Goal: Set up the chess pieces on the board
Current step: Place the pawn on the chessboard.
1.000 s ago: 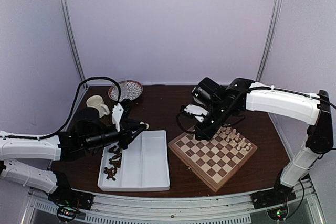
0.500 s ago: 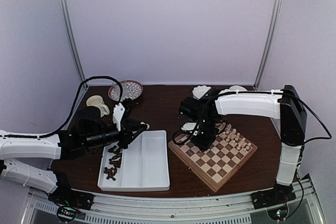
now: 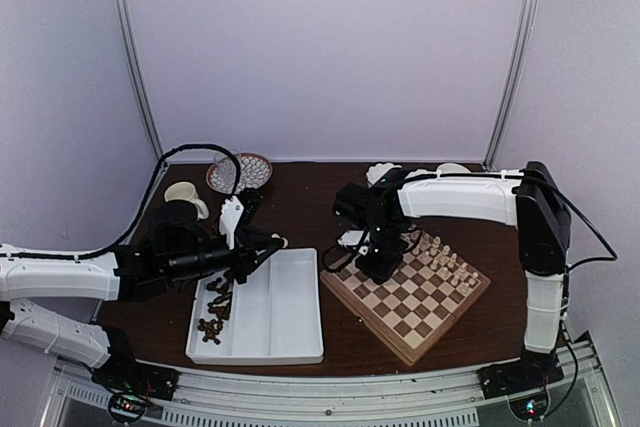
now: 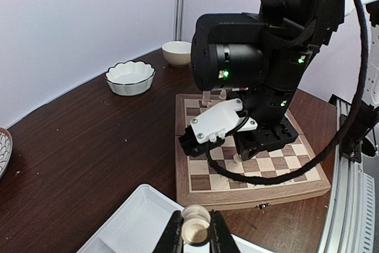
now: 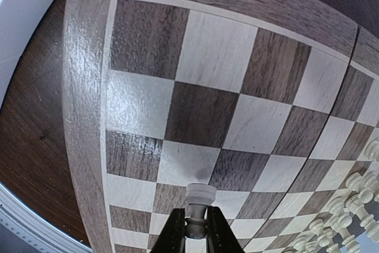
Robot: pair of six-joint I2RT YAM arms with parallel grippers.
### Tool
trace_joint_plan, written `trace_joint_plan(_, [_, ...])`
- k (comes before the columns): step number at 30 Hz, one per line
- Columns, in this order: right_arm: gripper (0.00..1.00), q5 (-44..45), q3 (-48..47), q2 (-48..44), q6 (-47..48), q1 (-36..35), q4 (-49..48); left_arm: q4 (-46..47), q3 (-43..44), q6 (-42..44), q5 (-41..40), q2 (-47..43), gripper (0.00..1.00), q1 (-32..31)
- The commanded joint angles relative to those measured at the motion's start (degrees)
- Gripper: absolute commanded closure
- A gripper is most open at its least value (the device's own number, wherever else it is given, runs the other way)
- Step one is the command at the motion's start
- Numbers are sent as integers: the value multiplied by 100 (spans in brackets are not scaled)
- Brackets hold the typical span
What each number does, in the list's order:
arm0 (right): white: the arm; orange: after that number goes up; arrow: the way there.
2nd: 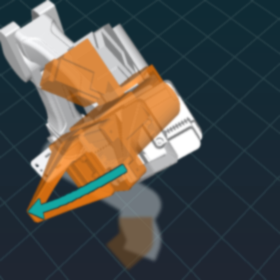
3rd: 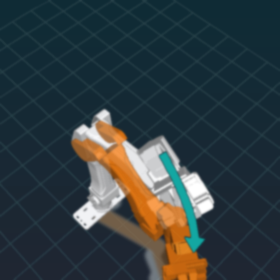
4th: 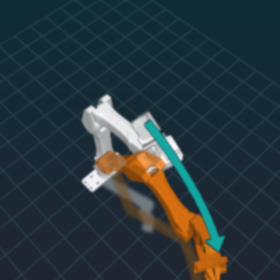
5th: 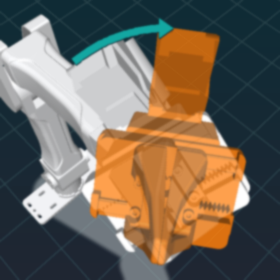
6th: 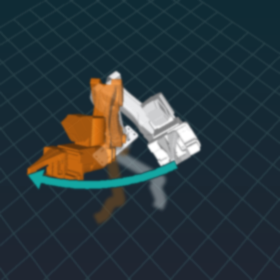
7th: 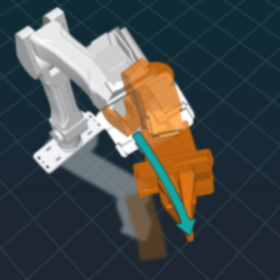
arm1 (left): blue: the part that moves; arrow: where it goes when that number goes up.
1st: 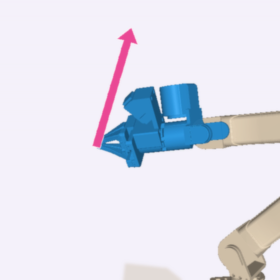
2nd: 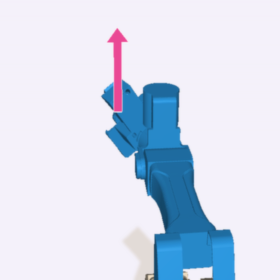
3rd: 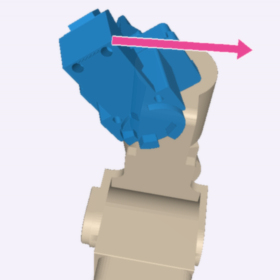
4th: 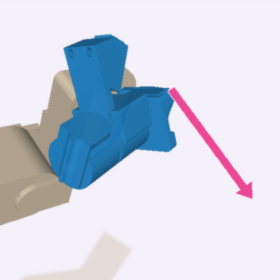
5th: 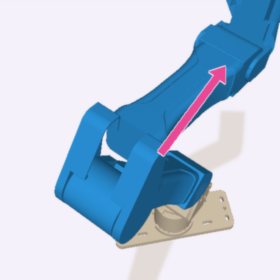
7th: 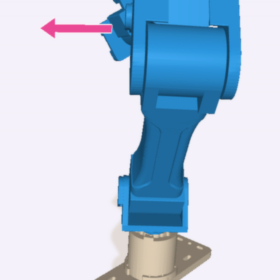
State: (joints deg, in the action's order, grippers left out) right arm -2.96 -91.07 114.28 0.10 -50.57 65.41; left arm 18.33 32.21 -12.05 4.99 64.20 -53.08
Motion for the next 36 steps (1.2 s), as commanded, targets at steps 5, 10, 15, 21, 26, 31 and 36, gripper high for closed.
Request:
trace_joint_plan(5, [68, 236, -191, 83, 19, 30, -240, 101, 155, 42, 123, 40, 100, 27])
trace_joint_plan(10, [62, 270, -61, -126, -10, 29, -499, 119, 152, 43, 142, 78, 100, 26])
trace_joint_plan(15, [62, 270, 139, -382, -8, 29, -620, 118, 154, 36, 168, 103, 100, 17])
trace_joint_plan(21, [62, 514, 246, -462, -5, 29, -589, 93, 194, 59, 184, 183, 100, 17])
trace_joint_plan(26, [62, 336, 480, -912, 30, 22, -1150, 212, 216, 15, 447, 299, 100, 19])
trace_joint_plan(31, [60, -108, 1131, -1919, 230, -40, -2172, -37, 624, -29, 1164, 911, 100, 17])
trace_joint_plan(36, [60, 238, 1779, -2786, 236, -50, -3091, -765, 1436, 125, 1216, 1907, 100, -53])
